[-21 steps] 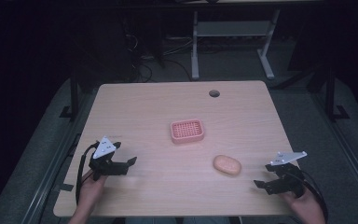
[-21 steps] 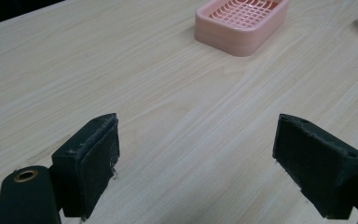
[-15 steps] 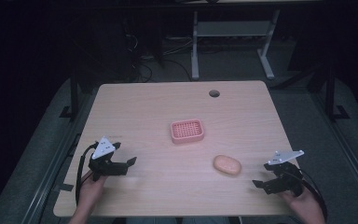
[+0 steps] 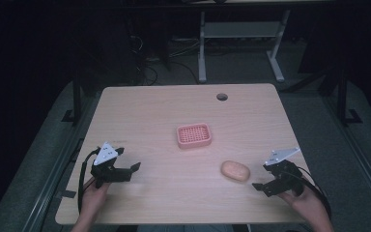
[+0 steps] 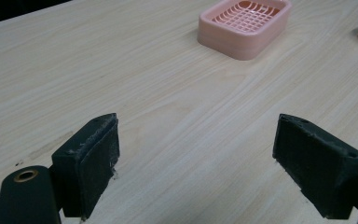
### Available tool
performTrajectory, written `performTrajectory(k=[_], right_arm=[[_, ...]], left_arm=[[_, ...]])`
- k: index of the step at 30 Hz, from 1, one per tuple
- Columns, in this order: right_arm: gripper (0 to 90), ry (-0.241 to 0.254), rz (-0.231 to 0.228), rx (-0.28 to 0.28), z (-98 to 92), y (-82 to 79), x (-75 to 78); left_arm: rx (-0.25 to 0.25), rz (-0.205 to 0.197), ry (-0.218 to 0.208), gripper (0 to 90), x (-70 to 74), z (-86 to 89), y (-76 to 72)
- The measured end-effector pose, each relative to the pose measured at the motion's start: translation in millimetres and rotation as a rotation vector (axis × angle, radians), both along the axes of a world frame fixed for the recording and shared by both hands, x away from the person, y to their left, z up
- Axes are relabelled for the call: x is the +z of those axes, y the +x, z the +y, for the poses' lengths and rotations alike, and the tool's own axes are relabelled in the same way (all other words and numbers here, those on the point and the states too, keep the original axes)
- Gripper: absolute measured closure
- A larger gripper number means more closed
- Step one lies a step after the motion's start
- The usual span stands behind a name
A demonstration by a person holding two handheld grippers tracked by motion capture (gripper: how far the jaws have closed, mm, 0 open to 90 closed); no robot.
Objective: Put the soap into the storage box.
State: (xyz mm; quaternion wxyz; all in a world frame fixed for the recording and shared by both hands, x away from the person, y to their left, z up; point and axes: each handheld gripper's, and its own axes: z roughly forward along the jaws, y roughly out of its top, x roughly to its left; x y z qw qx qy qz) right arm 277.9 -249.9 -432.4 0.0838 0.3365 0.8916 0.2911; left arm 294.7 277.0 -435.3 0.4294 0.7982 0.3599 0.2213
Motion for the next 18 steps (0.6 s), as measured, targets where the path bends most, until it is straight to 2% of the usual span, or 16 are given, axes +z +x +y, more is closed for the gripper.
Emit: performTrajectory(k=[14,18], right_arm=[[16.7,-0.065,0.028,0.101,37.2,17.6,9.4],[16.6,-0.099,0.019,0.134,49.5,23.5,10.6]], left_arm=[[-0.001,-0.005,0.018,14.3,-0.9,-1.7,0.5],[0.001,-0.005,0.018,14.3,-1.2,-1.9,1.0]])
